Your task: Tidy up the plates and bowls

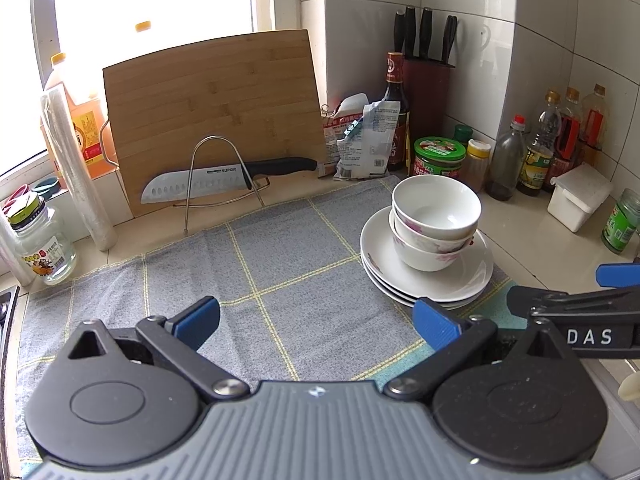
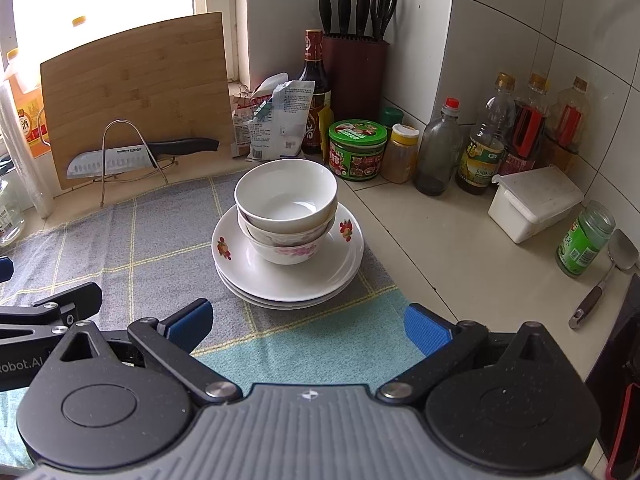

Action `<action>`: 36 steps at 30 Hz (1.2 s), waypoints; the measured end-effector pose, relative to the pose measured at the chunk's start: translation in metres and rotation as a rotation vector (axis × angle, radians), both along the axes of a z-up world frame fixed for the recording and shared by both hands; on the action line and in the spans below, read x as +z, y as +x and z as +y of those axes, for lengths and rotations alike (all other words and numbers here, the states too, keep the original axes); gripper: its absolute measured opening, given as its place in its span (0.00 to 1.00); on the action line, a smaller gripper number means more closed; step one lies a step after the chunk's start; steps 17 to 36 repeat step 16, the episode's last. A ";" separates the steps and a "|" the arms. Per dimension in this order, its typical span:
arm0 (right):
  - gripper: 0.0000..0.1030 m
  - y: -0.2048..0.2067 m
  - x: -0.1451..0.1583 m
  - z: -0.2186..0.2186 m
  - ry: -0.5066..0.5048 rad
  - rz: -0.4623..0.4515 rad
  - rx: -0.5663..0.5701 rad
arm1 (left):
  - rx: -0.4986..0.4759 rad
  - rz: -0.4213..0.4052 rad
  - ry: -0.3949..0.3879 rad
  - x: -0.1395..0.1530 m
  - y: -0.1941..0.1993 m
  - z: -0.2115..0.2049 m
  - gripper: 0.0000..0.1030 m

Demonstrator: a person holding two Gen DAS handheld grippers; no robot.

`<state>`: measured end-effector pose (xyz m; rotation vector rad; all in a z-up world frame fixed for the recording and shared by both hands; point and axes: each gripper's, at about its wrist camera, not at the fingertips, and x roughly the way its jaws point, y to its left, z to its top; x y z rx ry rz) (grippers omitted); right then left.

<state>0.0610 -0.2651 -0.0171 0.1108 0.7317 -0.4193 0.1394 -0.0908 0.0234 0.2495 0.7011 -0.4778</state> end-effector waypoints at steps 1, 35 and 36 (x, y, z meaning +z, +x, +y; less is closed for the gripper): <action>1.00 0.000 0.000 0.001 -0.002 -0.001 0.000 | -0.001 -0.001 0.000 0.000 0.000 0.000 0.99; 1.00 -0.002 0.003 0.002 -0.007 -0.004 -0.005 | -0.004 0.000 -0.002 0.002 -0.002 0.001 0.99; 1.00 -0.002 0.003 0.002 -0.007 -0.004 -0.005 | -0.004 0.000 -0.002 0.002 -0.002 0.001 0.99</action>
